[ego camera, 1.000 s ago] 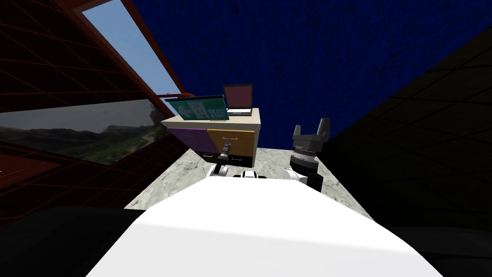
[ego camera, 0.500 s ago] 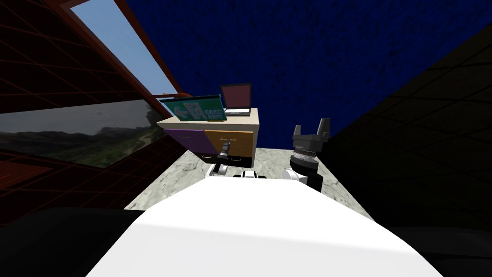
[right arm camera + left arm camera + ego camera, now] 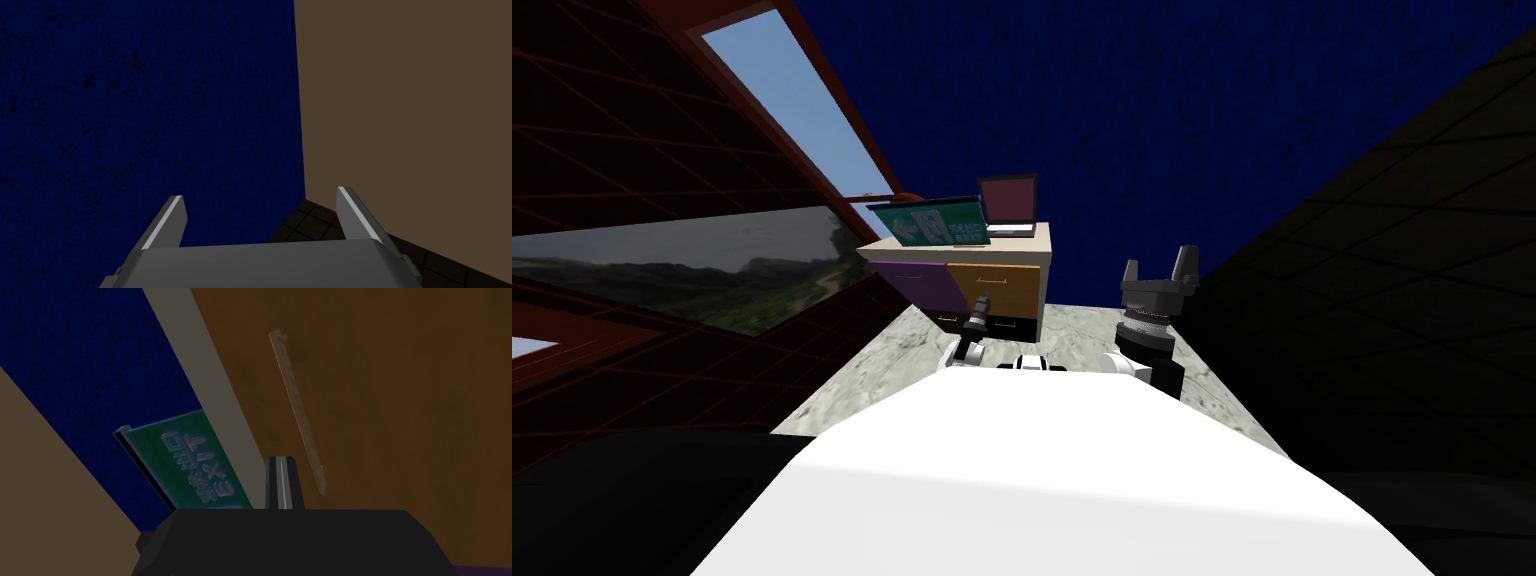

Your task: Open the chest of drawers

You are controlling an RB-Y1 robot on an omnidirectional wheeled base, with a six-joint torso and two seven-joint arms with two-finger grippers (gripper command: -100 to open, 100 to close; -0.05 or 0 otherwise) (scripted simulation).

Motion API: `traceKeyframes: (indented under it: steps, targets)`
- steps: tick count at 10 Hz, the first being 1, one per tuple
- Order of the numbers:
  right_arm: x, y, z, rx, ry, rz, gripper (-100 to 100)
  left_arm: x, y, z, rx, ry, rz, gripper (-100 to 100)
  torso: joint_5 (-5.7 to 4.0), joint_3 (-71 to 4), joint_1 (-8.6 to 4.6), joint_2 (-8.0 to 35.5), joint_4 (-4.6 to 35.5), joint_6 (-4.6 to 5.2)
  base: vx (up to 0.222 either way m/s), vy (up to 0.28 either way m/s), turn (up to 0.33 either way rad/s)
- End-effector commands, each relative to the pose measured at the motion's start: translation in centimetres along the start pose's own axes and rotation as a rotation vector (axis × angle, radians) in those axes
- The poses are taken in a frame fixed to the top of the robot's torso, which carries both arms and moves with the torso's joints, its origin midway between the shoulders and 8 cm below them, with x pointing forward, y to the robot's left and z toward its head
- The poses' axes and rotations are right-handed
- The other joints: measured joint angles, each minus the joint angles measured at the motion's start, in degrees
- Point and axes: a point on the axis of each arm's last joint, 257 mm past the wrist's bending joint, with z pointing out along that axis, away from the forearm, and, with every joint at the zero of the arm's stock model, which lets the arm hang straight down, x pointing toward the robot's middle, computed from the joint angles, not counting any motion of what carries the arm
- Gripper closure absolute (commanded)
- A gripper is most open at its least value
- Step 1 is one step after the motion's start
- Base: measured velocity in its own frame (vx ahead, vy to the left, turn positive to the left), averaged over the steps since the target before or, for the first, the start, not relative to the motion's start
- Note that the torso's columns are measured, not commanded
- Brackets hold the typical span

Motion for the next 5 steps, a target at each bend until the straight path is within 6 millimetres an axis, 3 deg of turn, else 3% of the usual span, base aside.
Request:
traceKeyframes:
  steps: [1,5]
  targets:
    - [0.0,0.0,-0.01,0.0,0.0,0.0,0,-0.09,0.37,0.28,-0.015,-0.001,-0.001,-100,-0.02,-0.21,-0.11,-0.38,-0.09,0.01,0.069,0.0,-0.032]
    - [-0.01,0.01,-0.01,0.0,0.0,0.0,0,-0.19,0.72,0.54,-0.027,-0.002,-0.002,-100,-0.04,-0.11,-0.12,-0.19,-0.05,0.0,0.14,-0.02,-0.014]
